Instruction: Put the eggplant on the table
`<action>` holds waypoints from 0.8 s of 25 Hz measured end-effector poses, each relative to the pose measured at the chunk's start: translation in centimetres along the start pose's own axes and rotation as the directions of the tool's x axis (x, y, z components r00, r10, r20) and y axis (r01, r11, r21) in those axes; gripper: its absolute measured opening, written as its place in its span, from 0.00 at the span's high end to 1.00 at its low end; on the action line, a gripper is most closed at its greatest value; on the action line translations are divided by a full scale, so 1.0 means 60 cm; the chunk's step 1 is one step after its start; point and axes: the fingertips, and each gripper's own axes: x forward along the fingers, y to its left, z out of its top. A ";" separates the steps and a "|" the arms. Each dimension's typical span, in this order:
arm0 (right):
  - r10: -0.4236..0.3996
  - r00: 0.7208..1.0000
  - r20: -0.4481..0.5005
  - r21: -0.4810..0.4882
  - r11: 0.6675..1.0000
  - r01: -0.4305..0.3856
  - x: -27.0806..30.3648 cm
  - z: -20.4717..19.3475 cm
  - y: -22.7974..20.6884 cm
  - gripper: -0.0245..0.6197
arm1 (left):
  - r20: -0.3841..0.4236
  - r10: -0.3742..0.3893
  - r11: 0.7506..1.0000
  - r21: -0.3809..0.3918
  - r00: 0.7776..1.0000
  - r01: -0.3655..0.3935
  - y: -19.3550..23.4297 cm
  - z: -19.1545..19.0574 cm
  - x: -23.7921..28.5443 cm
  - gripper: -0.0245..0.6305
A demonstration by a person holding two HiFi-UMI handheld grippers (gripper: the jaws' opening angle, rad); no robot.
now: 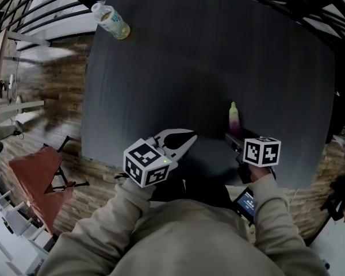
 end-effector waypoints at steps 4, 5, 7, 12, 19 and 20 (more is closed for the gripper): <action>0.015 1.000 0.025 0.040 0.999 -0.016 -0.016 0.008 -0.002 0.51 | -0.013 -0.014 1.000 0.021 1.000 0.015 -0.020 0.000 0.003 0.96; 0.010 1.000 0.030 0.037 0.999 -0.011 -0.020 0.010 -0.002 0.51 | -0.017 -0.015 1.000 0.027 1.000 0.016 -0.025 0.000 -0.002 0.96; 0.005 0.999 0.042 0.029 1.000 -0.006 -0.035 0.008 0.004 0.51 | -0.018 -0.011 0.999 0.039 1.000 0.011 -0.037 0.002 -0.017 0.96; 0.016 0.993 0.120 0.015 1.000 -0.018 -0.089 0.029 0.021 0.51 | 0.007 -0.008 0.994 0.106 1.000 0.007 -0.060 0.039 -0.039 0.96; 0.051 0.975 0.217 -0.015 0.999 -0.049 -0.190 0.060 0.055 0.52 | 0.029 -0.059 0.979 0.196 0.998 0.052 -0.141 0.101 -0.059 0.96; 0.059 0.971 0.230 -0.020 0.998 -0.056 -0.204 0.062 0.063 0.52 | 0.028 -0.069 0.976 0.208 0.997 0.062 -0.156 0.106 -0.064 0.96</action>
